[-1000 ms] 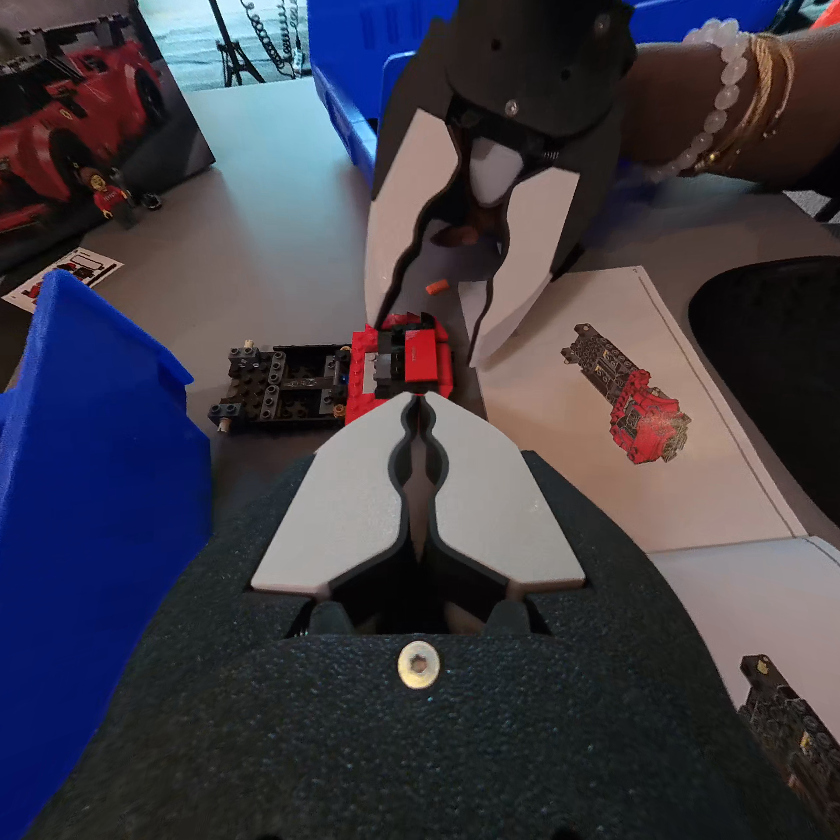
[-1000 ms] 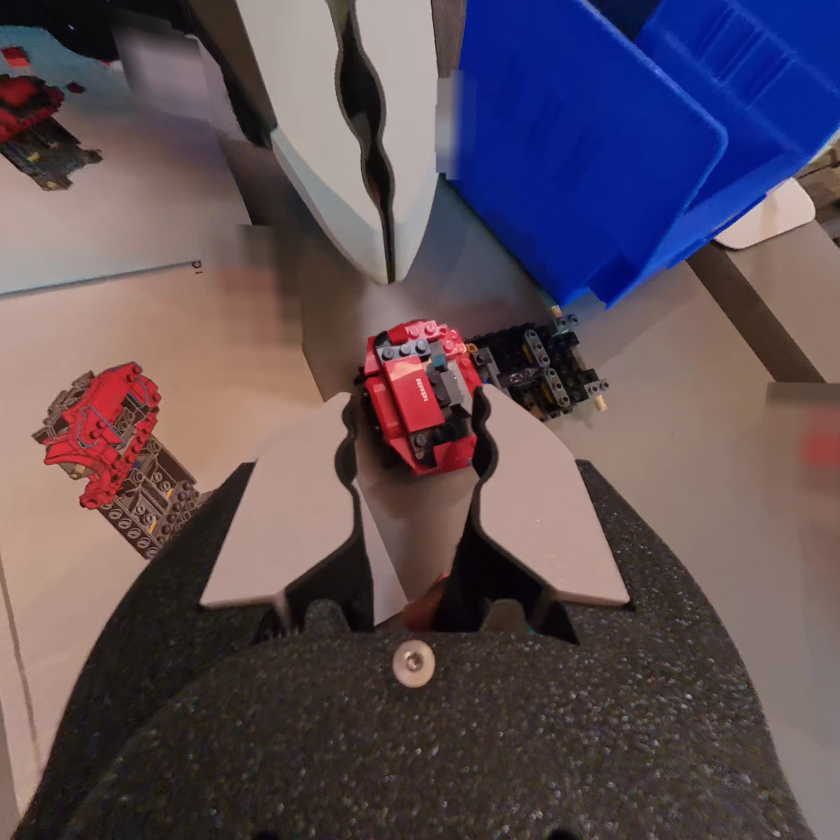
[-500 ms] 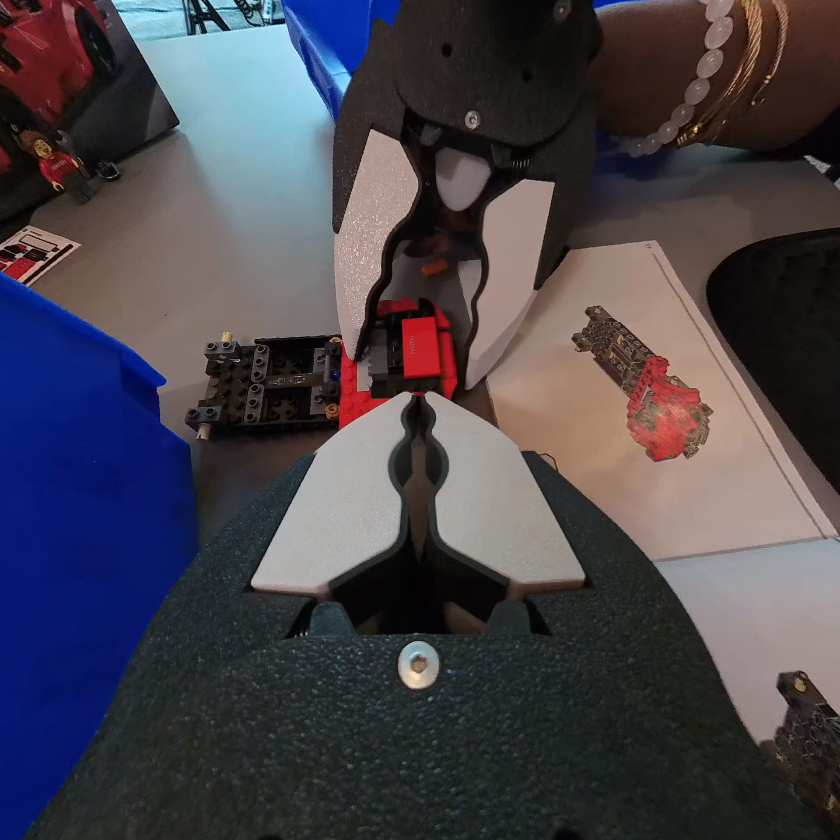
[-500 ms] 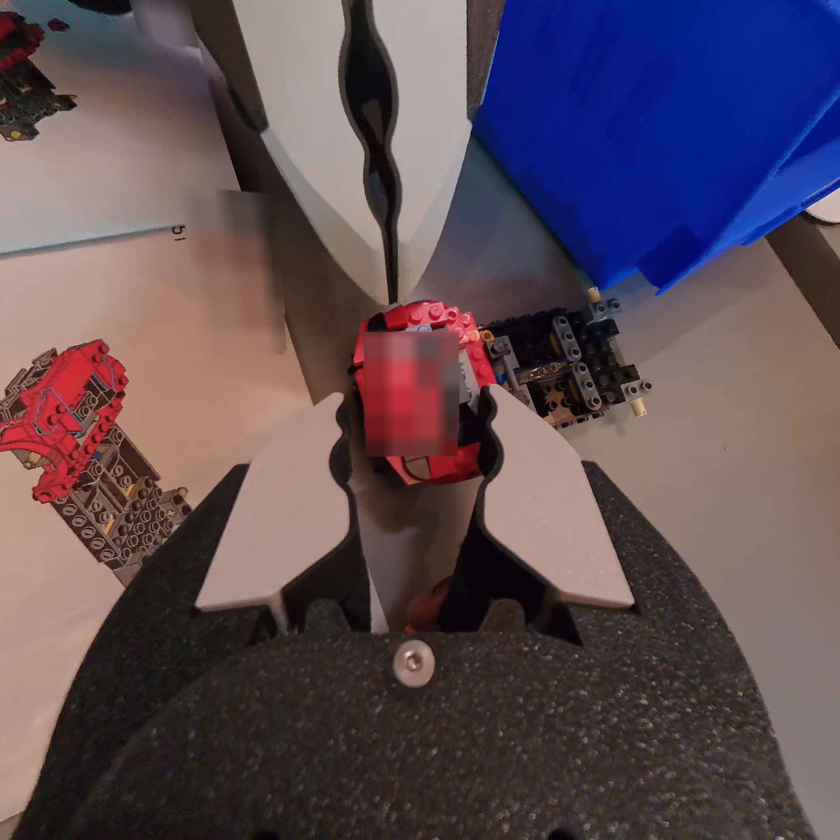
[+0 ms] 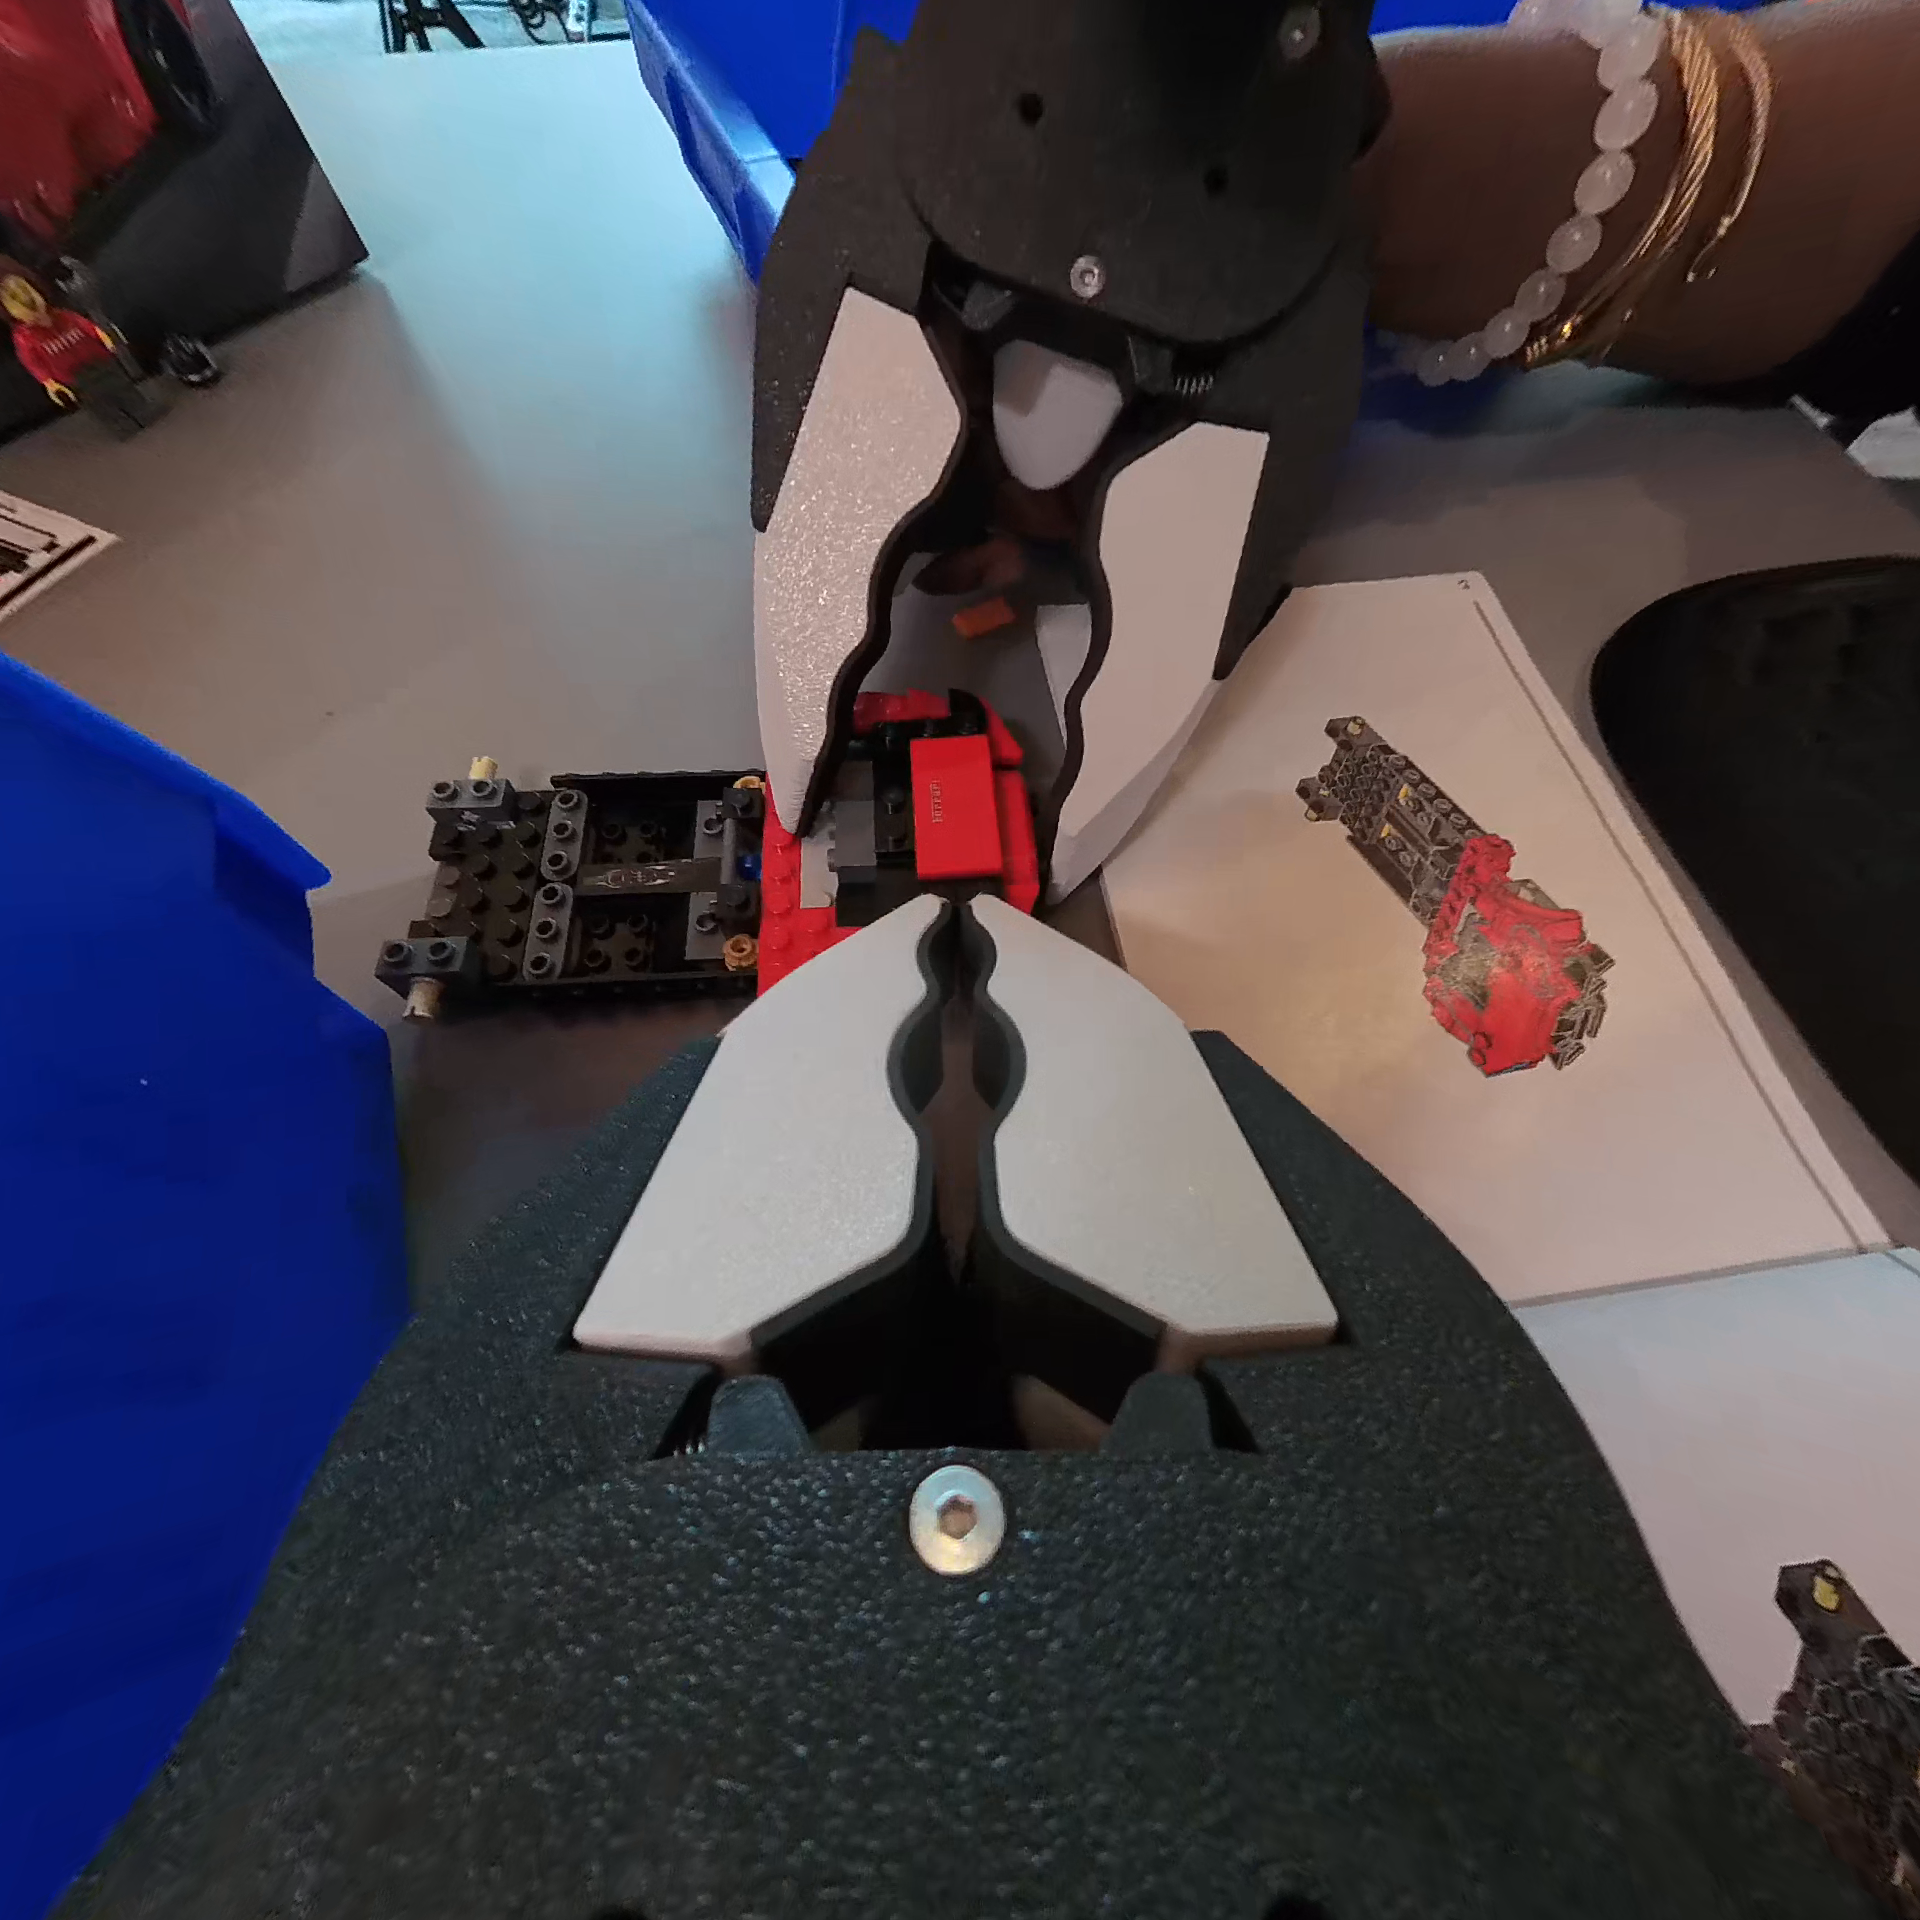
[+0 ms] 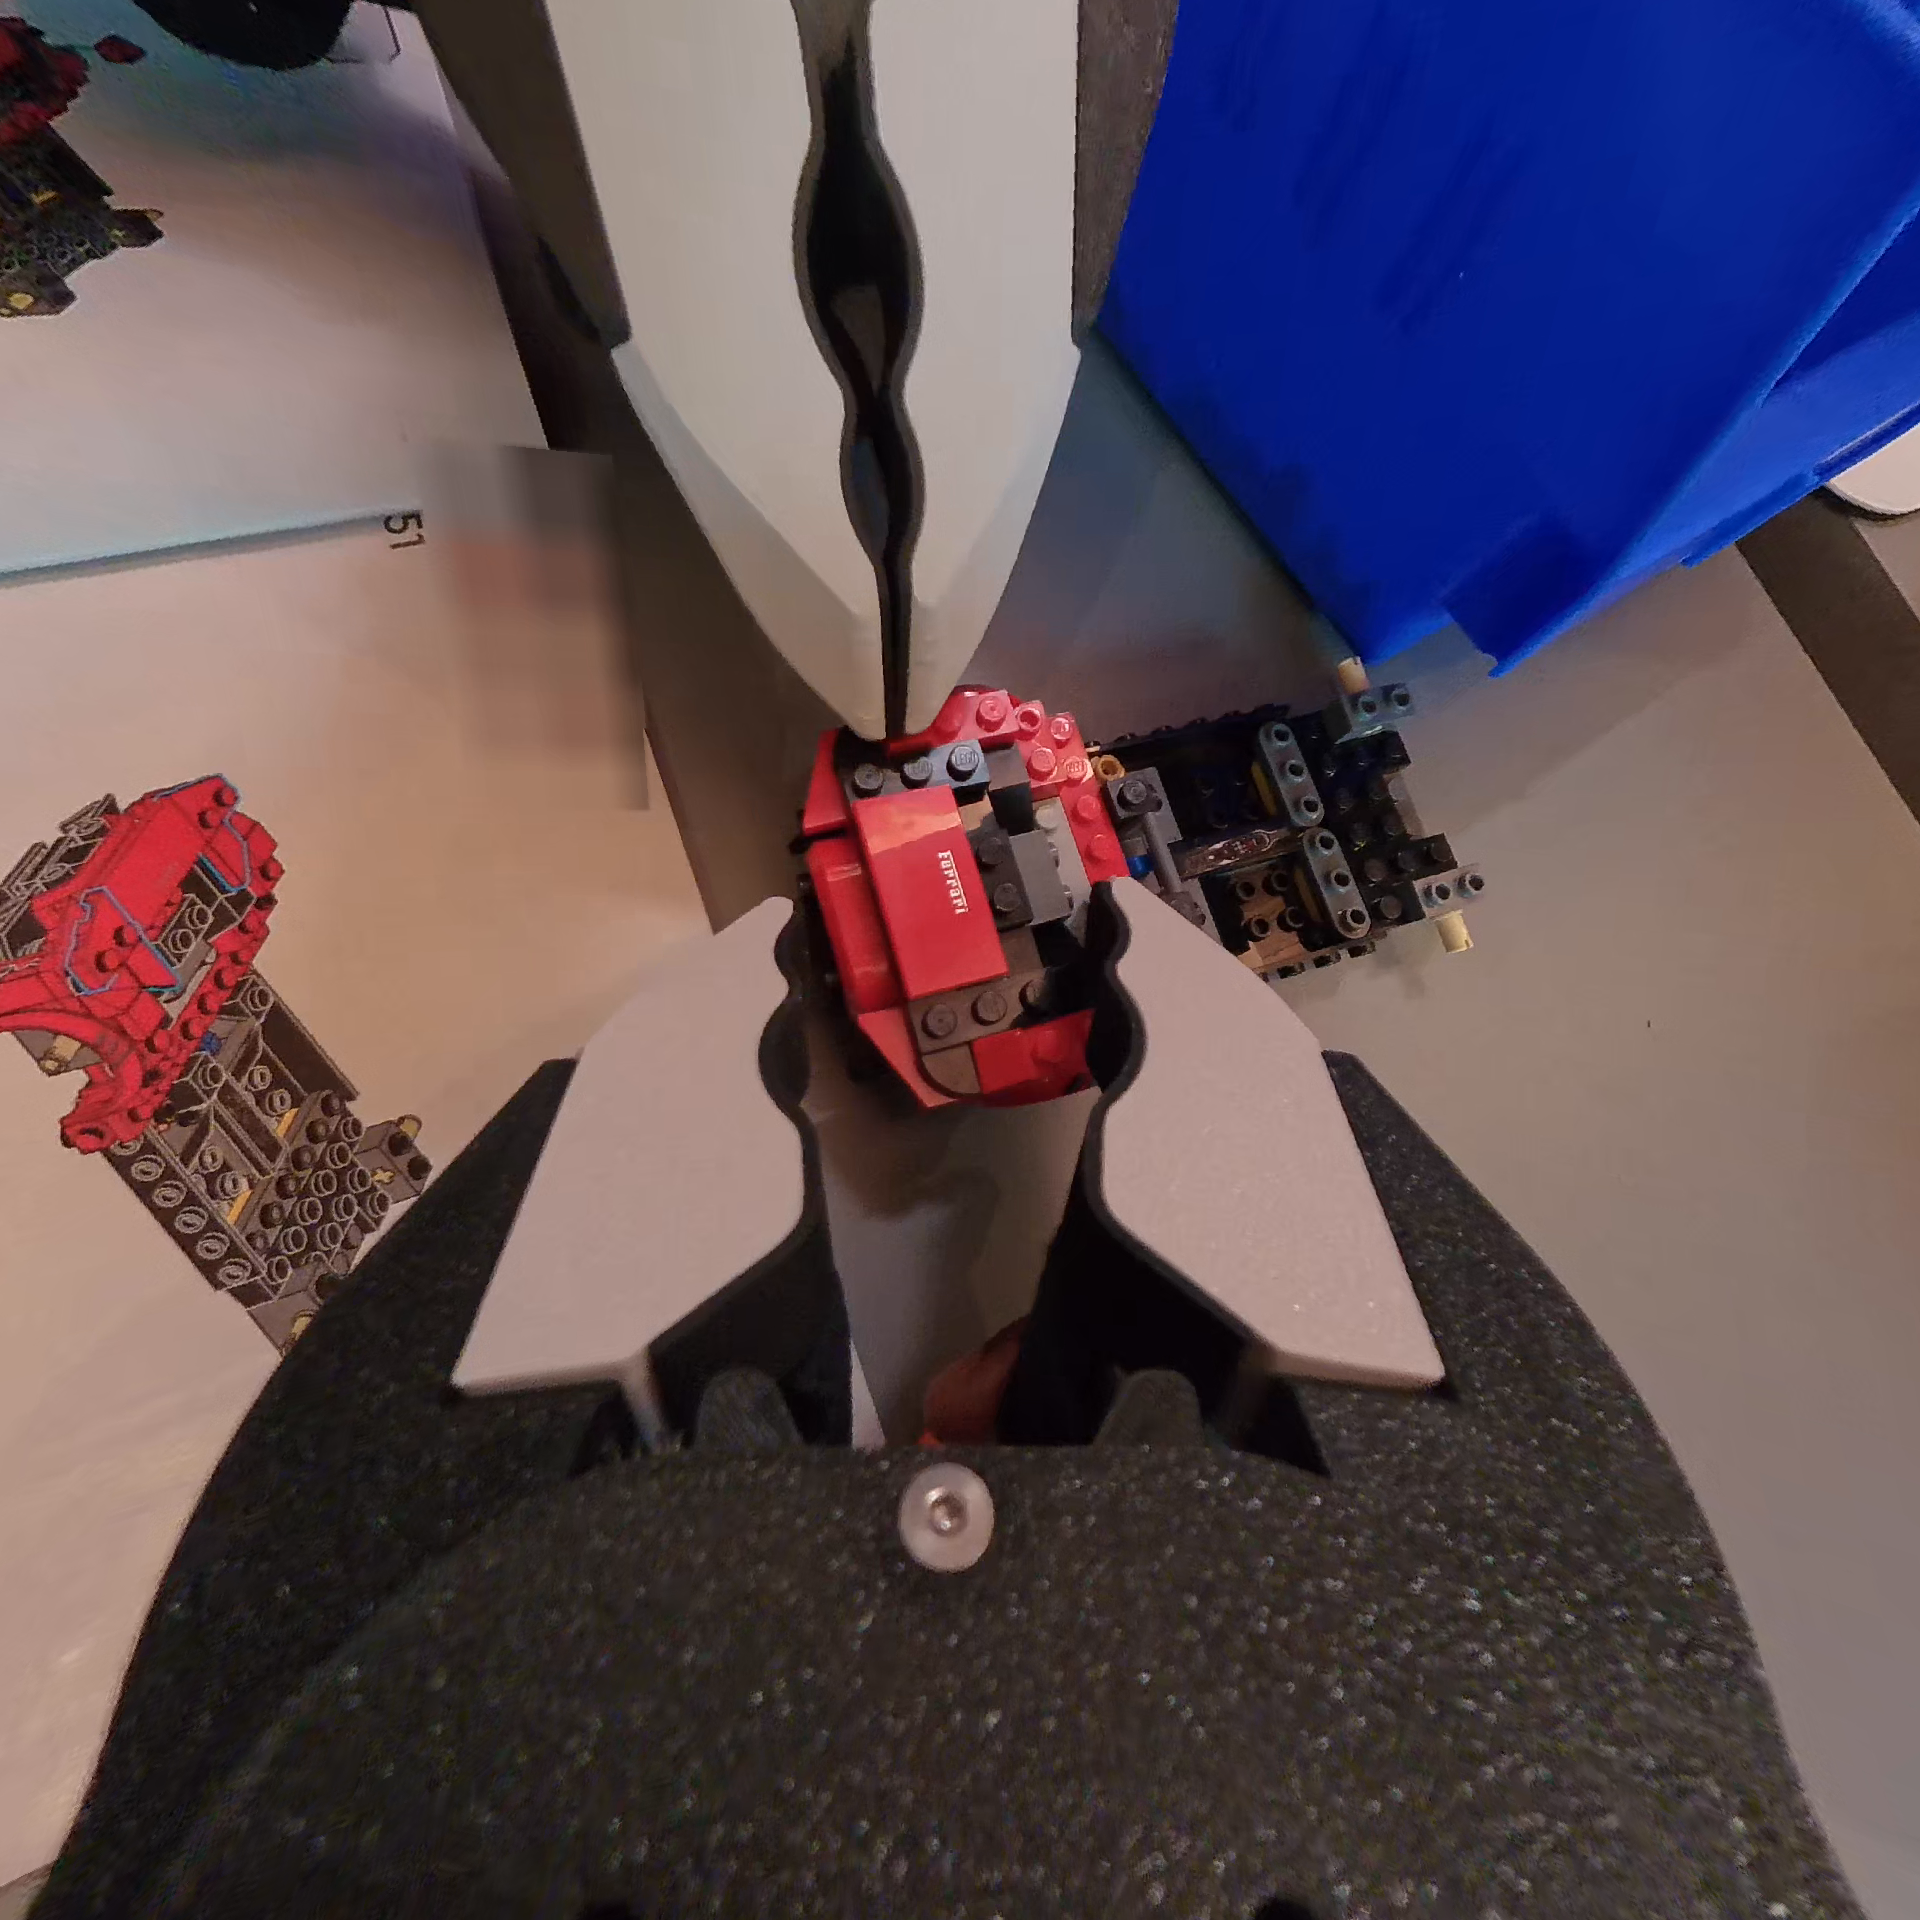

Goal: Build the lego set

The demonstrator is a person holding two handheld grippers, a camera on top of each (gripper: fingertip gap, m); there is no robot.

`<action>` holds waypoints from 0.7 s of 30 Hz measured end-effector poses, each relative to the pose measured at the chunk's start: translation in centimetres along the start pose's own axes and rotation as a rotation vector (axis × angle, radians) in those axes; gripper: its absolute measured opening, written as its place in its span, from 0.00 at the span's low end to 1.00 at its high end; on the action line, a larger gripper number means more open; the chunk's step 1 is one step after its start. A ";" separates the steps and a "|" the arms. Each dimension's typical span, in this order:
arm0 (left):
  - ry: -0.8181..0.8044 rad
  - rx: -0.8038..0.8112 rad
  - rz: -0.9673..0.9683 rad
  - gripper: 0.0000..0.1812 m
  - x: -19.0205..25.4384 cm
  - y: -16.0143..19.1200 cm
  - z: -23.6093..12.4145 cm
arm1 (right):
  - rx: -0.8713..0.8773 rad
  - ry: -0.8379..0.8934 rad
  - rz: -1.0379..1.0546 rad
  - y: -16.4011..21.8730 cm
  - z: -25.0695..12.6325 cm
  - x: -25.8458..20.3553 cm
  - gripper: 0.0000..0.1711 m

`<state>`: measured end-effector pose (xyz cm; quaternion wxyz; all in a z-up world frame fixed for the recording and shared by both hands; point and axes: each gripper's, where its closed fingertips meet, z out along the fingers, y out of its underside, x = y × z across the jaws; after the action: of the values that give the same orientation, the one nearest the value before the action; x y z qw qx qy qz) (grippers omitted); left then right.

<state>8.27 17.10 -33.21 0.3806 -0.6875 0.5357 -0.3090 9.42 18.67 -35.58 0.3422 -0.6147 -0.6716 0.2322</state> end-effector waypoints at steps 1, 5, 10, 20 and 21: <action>0.004 0.000 -0.010 0.00 0.0 0.0 0.0 | 0.000 0.000 -0.001 0.0 0.0 0.0 0.29; 0.036 -0.010 -0.083 0.00 0.0 0.0 0.0 | -0.005 0.001 -0.003 0.0 0.0 0.0 0.29; 0.109 -0.039 -0.242 0.00 0.1 -0.1 0.1 | -0.009 -0.005 -0.009 0.0 0.0 -0.1 0.28; 0.186 -0.048 -0.406 0.00 0.0 -0.2 0.2 | -0.016 0.003 -0.012 0.0 0.0 -0.1 0.28; 0.180 -0.061 -0.390 0.00 0.0 -0.2 0.1 | -0.014 0.002 -0.011 0.0 0.0 -0.2 0.28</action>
<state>8.49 17.13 -33.13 0.2433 -0.7590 0.4336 -0.4204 9.40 18.52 -35.63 0.3396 -0.6135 -0.6765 0.2249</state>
